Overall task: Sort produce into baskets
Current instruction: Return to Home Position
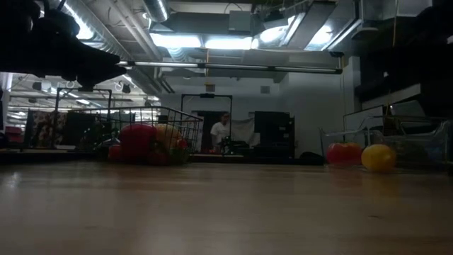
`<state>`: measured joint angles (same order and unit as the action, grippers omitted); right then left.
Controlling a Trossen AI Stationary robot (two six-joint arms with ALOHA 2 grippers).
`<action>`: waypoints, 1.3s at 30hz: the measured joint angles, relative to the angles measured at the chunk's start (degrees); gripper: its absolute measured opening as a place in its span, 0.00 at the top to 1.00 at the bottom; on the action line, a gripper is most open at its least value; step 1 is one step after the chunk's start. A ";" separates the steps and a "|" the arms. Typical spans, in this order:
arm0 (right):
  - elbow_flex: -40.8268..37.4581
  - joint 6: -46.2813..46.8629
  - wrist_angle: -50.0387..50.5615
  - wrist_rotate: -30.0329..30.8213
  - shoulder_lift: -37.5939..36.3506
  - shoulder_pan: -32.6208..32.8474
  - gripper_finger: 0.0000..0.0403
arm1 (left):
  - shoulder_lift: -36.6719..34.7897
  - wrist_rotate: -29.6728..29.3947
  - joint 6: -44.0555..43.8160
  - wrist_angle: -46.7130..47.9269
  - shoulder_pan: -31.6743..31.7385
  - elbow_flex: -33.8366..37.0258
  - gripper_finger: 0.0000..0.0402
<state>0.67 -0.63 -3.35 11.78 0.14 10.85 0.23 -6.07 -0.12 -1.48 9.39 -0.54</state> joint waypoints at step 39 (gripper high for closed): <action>-0.20 -4.15 0.36 -1.80 0.11 -14.27 0.99 | 0.00 -0.08 -2.66 -0.02 0.02 0.00 0.31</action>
<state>0.47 -4.78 -2.98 9.98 0.25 -3.42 0.23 -6.15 -2.78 -1.50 9.41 -0.54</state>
